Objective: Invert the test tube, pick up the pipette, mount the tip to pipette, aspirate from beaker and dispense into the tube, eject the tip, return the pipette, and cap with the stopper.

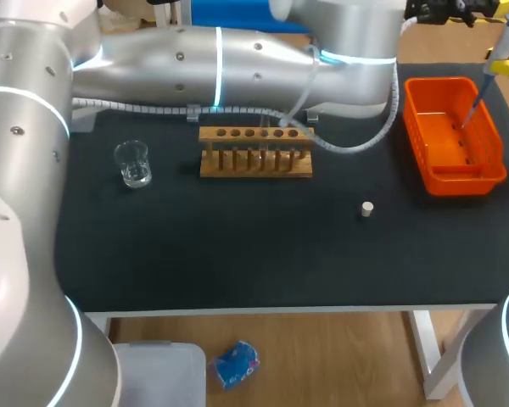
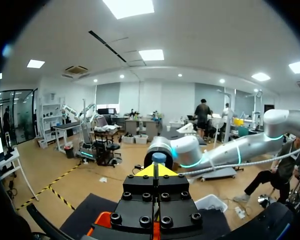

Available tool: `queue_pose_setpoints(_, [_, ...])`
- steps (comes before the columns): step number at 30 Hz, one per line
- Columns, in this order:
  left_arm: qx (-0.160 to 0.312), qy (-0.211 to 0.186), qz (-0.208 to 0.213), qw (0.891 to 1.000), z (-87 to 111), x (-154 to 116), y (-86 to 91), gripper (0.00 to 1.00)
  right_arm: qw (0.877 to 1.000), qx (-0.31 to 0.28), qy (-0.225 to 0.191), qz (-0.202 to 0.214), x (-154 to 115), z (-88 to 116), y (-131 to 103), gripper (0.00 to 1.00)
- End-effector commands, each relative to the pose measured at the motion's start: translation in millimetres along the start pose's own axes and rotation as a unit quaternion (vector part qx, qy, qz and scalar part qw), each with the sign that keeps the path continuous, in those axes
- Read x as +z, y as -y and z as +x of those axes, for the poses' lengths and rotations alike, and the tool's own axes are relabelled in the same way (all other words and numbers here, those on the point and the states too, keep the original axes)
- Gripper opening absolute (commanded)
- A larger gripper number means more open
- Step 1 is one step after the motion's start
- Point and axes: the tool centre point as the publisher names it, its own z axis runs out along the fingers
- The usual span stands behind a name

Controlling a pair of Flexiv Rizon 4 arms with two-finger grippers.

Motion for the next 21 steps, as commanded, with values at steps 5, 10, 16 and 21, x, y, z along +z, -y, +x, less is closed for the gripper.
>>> queue_pose_setpoints(5, [0.004, 0.001, 0.067, 0.998, -1.8, 9.5, -3.6, 0.00, 1.000, 0.000, -0.004, 0.000, -2.2, -2.9, 0.6, 0.00])
queue_pose_setpoints(10, [0.000, -0.003, 0.069, 0.998, -1.4, 10.3, -6.1, 0.00, 1.000, 0.000, -0.004, 0.000, -2.2, -2.9, 0.6, 0.00])
queue_pose_setpoints(16, [-0.006, -0.009, 0.068, 0.998, 0.3, 14.9, -8.5, 0.00, 1.000, 0.000, -0.004, 0.000, -2.2, -2.9, 0.6, 0.00])
queue_pose_setpoints(21, [-0.013, -0.009, 0.065, 0.998, -0.8, 15.7, -11.7, 0.00, 1.000, 0.000, -0.004, 0.000, -2.2, -2.9, 0.6, 0.00])
